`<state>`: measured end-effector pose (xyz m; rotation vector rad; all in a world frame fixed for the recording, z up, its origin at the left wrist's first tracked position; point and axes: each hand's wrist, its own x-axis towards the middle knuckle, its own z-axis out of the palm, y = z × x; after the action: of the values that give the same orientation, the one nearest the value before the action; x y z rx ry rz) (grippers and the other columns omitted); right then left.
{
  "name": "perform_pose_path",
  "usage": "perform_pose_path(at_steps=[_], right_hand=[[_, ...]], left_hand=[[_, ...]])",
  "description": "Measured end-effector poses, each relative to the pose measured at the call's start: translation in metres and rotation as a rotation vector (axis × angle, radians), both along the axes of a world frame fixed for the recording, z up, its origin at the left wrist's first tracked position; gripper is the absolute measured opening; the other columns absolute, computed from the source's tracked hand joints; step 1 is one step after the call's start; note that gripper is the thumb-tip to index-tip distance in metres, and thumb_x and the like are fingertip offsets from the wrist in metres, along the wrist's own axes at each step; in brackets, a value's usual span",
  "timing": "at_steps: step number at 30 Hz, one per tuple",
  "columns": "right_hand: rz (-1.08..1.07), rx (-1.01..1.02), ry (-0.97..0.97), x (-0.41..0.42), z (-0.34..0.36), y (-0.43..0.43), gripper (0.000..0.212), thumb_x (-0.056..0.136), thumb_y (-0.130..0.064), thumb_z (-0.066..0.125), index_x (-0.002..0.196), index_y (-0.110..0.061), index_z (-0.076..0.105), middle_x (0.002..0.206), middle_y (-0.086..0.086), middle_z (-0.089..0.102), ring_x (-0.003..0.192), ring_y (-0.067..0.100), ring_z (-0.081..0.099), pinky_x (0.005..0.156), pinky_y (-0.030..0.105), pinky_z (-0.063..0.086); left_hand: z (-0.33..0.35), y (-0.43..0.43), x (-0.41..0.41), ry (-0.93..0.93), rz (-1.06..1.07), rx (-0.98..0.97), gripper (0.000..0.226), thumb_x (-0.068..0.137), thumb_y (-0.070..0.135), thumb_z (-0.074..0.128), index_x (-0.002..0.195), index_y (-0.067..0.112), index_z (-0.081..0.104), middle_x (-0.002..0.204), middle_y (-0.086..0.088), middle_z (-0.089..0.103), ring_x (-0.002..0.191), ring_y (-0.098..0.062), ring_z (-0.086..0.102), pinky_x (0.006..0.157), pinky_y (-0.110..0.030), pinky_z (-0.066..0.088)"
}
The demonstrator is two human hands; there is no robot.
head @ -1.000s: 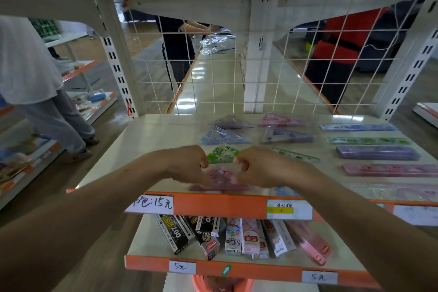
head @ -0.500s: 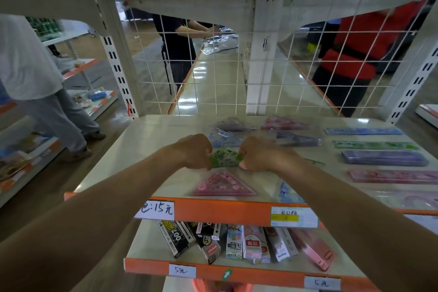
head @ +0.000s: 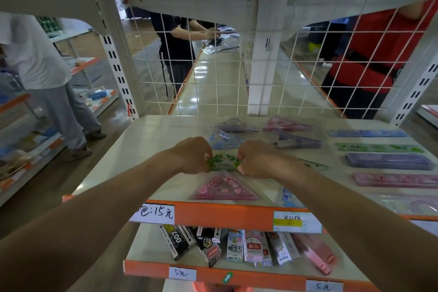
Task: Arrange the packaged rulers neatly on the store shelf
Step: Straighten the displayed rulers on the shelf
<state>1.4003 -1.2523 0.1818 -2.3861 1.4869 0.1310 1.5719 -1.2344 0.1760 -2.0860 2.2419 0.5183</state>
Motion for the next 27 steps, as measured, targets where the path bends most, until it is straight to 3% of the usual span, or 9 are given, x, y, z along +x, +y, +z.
perform_pose_path(at_steps=[2, 4, 6, 9, 13, 18, 22, 24, 27], right_hand=[[0.005, 0.006, 0.002, -0.001, 0.005, -0.004, 0.019, 0.09, -0.021, 0.055, 0.1, -0.008, 0.066, 0.097, 0.006, 0.065, 0.086, 0.021, 0.063, 0.073, 0.032, 0.051], [-0.026, -0.032, -0.049, -0.003, 0.011, -0.012, 0.017, 0.09, -0.019, 0.053, 0.096, -0.007, 0.064, 0.094, 0.005, 0.064, 0.085, 0.022, 0.062, 0.07, 0.032, 0.048], [-0.074, -0.069, -0.102, -0.004, 0.014, -0.024, 0.017, 0.091, -0.017, 0.052, 0.1, -0.006, 0.061, 0.1, 0.008, 0.064, 0.091, 0.026, 0.061, 0.067, 0.03, 0.043], [-0.124, -0.044, -0.065, 0.0, 0.011, -0.04, 0.017, 0.093, -0.025, 0.05, 0.09, -0.009, 0.054, 0.089, 0.005, 0.058, 0.082, 0.023, 0.056, 0.058, 0.027, 0.037], [-0.154, 0.002, -0.025, 0.009, 0.003, -0.05, 0.039, 0.092, -0.033, 0.055, 0.119, -0.005, 0.053, 0.113, 0.012, 0.059, 0.101, 0.028, 0.058, 0.077, 0.032, 0.044], [-0.15, 0.036, 0.007, 0.015, -0.005, -0.062, 0.037, 0.087, -0.028, 0.065, 0.116, -0.006, 0.059, 0.117, 0.009, 0.062, 0.103, 0.026, 0.06, 0.086, 0.031, 0.048], [-0.167, 0.062, -0.01, 0.018, -0.004, -0.066, 0.045, 0.082, -0.027, 0.07, 0.121, -0.007, 0.059, 0.116, 0.009, 0.063, 0.105, 0.026, 0.061, 0.091, 0.034, 0.049], [-0.165, 0.064, -0.009, 0.02, -0.003, -0.068, 0.046, 0.082, -0.025, 0.07, 0.123, -0.008, 0.058, 0.117, 0.009, 0.062, 0.105, 0.026, 0.061, 0.09, 0.034, 0.05], [-0.154, 0.058, -0.006, 0.02, -0.005, -0.069, 0.043, 0.079, -0.025, 0.072, 0.116, -0.007, 0.061, 0.108, 0.009, 0.064, 0.098, 0.026, 0.063, 0.084, 0.033, 0.051]], left_hand=[[0.006, -0.004, 0.004, 0.022, 0.014, 0.02, 0.042, 0.084, 0.024, 0.065, 0.124, 0.013, 0.06, 0.114, -0.005, 0.062, 0.095, -0.019, 0.059, 0.082, -0.028, 0.05], [0.012, -0.015, 0.01, 0.039, 0.042, -0.023, 0.025, 0.085, 0.025, 0.063, 0.108, 0.015, 0.065, 0.105, -0.006, 0.059, 0.093, -0.02, 0.058, 0.087, -0.031, 0.048], [0.015, -0.028, 0.015, 0.056, 0.138, -0.081, 0.01, 0.086, 0.023, 0.06, 0.084, 0.013, 0.059, 0.089, -0.007, 0.053, 0.085, -0.02, 0.053, 0.08, -0.032, 0.048], [0.014, -0.045, 0.012, 0.108, 0.271, -0.084, 0.03, 0.086, 0.024, 0.058, 0.064, 0.005, 0.05, 0.072, -0.009, 0.048, 0.072, -0.023, 0.048, 0.057, -0.026, 0.038], [0.002, -0.055, -0.002, 0.115, 0.287, 0.024, 0.036, 0.086, 0.032, 0.06, 0.064, 0.007, 0.046, 0.075, -0.008, 0.049, 0.067, -0.02, 0.046, 0.049, -0.024, 0.032], [-0.005, -0.062, -0.013, 0.147, 0.21, 0.046, 0.029, 0.081, 0.026, 0.07, 0.1, 0.004, 0.066, 0.1, -0.01, 0.059, 0.083, -0.02, 0.056, 0.066, -0.027, 0.046], [-0.004, -0.064, -0.015, 0.107, 0.193, 0.076, 0.034, 0.073, 0.025, 0.075, 0.059, 0.01, 0.047, 0.066, -0.006, 0.048, 0.065, -0.019, 0.049, 0.059, -0.025, 0.039], [-0.002, -0.064, -0.015, 0.118, 0.192, 0.083, 0.037, 0.072, 0.022, 0.076, 0.058, 0.012, 0.043, 0.062, -0.003, 0.043, 0.06, -0.017, 0.045, 0.055, -0.023, 0.036], [-0.001, -0.064, -0.013, 0.163, 0.198, 0.095, 0.026, 0.073, 0.02, 0.076, 0.07, 0.007, 0.054, 0.078, -0.007, 0.051, 0.071, -0.018, 0.05, 0.052, -0.022, 0.036]])
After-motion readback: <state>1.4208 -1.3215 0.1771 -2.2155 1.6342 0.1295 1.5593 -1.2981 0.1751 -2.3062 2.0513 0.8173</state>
